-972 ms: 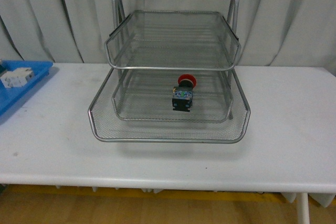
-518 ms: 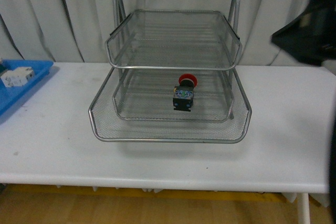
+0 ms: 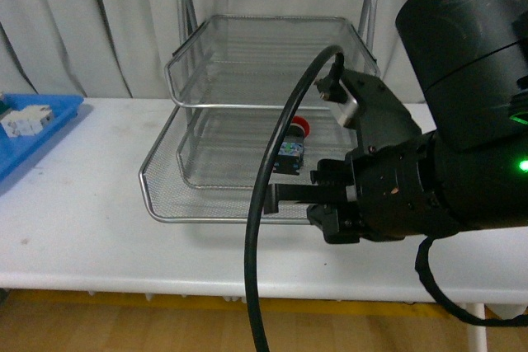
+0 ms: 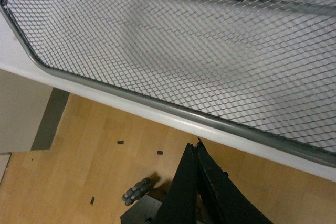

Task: Place button on rack with both arms

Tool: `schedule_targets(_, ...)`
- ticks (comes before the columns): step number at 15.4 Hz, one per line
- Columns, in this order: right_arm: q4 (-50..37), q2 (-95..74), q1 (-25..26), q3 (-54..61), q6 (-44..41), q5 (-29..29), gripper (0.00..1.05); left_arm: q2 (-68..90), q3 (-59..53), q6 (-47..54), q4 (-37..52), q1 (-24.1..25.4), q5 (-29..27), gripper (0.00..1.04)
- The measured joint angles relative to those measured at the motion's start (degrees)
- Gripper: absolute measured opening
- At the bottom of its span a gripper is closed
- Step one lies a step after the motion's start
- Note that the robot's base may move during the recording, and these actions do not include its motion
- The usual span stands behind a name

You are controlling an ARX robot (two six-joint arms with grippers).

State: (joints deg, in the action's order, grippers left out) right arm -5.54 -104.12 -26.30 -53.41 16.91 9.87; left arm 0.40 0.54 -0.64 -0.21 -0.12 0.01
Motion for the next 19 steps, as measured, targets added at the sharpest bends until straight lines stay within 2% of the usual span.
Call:
schedule_targets(4, -1.55, -5.16, -3.10, -0.02, 0.63, -0.13, 0.02, 0.00, 0.00, 0.02, 0.00, 0.00, -0.02, 0.98)
schedule_targets(7, -3.48, -8.63, -3.67, -3.32, -1.01, -3.21, 0.02, 0.00, 0.00, 0.02, 0.00, 0.00, 0.00, 0.98)
schedule_targets(19, -1.90, -18.10, 3.63, -16.72, -11.37, -6.91, 0.02, 0.00, 0.00, 0.02, 0.00, 0.00, 0.00, 0.98)
